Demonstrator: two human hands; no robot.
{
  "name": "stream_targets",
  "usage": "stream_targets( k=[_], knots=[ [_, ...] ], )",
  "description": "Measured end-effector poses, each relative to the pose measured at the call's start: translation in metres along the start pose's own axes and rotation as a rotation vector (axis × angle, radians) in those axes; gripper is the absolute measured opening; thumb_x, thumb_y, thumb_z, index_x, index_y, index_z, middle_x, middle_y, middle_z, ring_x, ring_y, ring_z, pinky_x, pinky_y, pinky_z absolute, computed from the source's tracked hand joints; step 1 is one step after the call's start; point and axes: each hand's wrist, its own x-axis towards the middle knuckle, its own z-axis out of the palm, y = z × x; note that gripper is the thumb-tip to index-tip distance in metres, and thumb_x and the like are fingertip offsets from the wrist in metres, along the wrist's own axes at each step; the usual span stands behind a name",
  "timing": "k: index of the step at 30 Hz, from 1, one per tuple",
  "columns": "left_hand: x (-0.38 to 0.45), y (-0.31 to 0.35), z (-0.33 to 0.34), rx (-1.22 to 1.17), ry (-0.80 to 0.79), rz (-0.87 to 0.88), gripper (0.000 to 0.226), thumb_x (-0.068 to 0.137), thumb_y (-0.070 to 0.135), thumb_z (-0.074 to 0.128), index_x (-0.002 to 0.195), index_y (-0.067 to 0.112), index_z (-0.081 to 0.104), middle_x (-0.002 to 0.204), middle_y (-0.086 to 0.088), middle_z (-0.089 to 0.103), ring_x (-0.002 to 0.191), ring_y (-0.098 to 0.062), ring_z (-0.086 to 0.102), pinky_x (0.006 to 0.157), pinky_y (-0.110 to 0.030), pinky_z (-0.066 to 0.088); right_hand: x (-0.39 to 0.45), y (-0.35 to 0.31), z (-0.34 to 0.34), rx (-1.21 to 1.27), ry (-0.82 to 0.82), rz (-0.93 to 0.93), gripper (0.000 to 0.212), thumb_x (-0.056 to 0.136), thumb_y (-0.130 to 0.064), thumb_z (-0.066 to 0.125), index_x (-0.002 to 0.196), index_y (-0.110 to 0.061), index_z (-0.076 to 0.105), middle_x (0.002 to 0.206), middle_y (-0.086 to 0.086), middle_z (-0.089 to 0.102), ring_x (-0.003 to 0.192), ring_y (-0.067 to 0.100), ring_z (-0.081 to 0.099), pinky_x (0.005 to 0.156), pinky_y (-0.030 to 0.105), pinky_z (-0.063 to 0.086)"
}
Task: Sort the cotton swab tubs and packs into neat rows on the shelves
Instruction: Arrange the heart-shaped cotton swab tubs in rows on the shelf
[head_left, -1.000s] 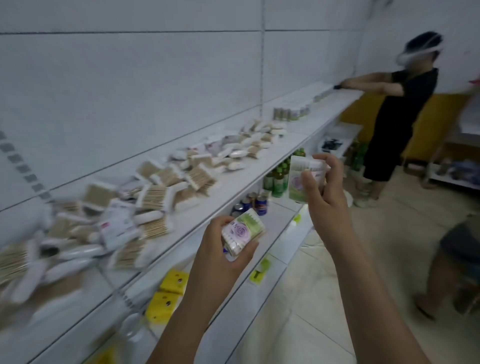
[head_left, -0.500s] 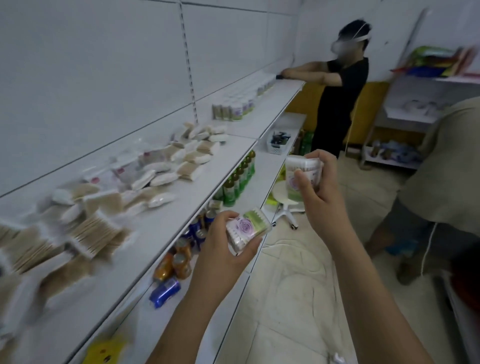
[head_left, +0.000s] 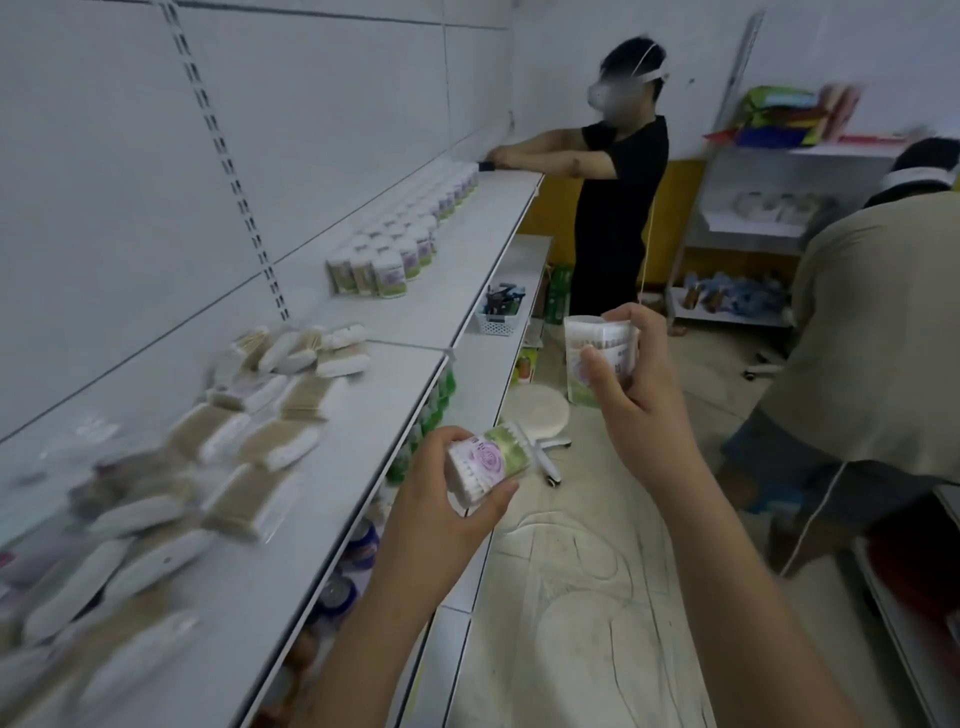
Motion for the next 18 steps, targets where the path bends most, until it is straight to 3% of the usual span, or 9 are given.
stream_targets(
  k=[4,7,10,15,18],
  knots=[
    [0.06,-0.007,0.029,0.01,-0.004,0.008,0.052,0.076,0.046,0.082,0.115,0.045,0.047,0.109,0.019,0.061,0.098,-0.002,0.061,0.082,-0.039,0.056,0.056,0.054,-0.007,-0.024,-0.009,0.005,0.028,0.099,-0.029,0.056,0.124,-0.03,0.042,0.109,0.008,0.055,0.079,0.024,0.061,0.062,0.022,0.051],
    [0.114,-0.008,0.056,0.019,0.027,0.018,0.052,0.074,0.05,0.081,0.112,0.048,0.046,0.108,0.018,0.062,0.099,-0.005,0.062,0.081,-0.036,0.056,0.106,0.095,-0.017,-0.071,-0.022,-0.033,0.03,0.099,-0.034,0.056,0.125,-0.031,0.042,0.109,0.002,0.054,0.079,0.022,0.059,0.064,0.03,0.053],
    [0.17,-0.004,0.08,0.022,0.066,0.009,0.048,0.076,0.042,0.082,0.108,0.05,0.046,0.104,0.023,0.061,0.095,-0.003,0.062,0.076,-0.025,0.055,0.159,0.127,-0.035,-0.079,-0.038,-0.043,0.031,0.099,-0.034,0.056,0.126,-0.031,0.043,0.106,-0.001,0.053,0.076,0.021,0.058,0.064,0.038,0.055],
    [0.252,-0.003,0.106,0.029,0.143,-0.043,0.052,0.074,0.043,0.083,0.113,0.045,0.049,0.108,0.012,0.065,0.091,-0.011,0.067,0.076,-0.04,0.06,0.238,0.173,-0.058,-0.064,-0.028,-0.025,0.033,0.099,-0.032,0.055,0.128,-0.031,0.041,0.099,-0.01,0.05,0.075,0.019,0.055,0.06,0.035,0.052],
    [0.289,-0.008,0.114,0.032,0.171,-0.07,0.052,0.076,0.041,0.083,0.115,0.044,0.049,0.109,0.005,0.065,0.088,-0.018,0.068,0.074,-0.044,0.06,0.275,0.201,-0.052,-0.037,-0.046,-0.01,0.036,0.099,-0.033,0.055,0.131,-0.025,0.041,0.099,-0.004,0.051,0.074,0.016,0.055,0.057,0.029,0.051]
  ],
)
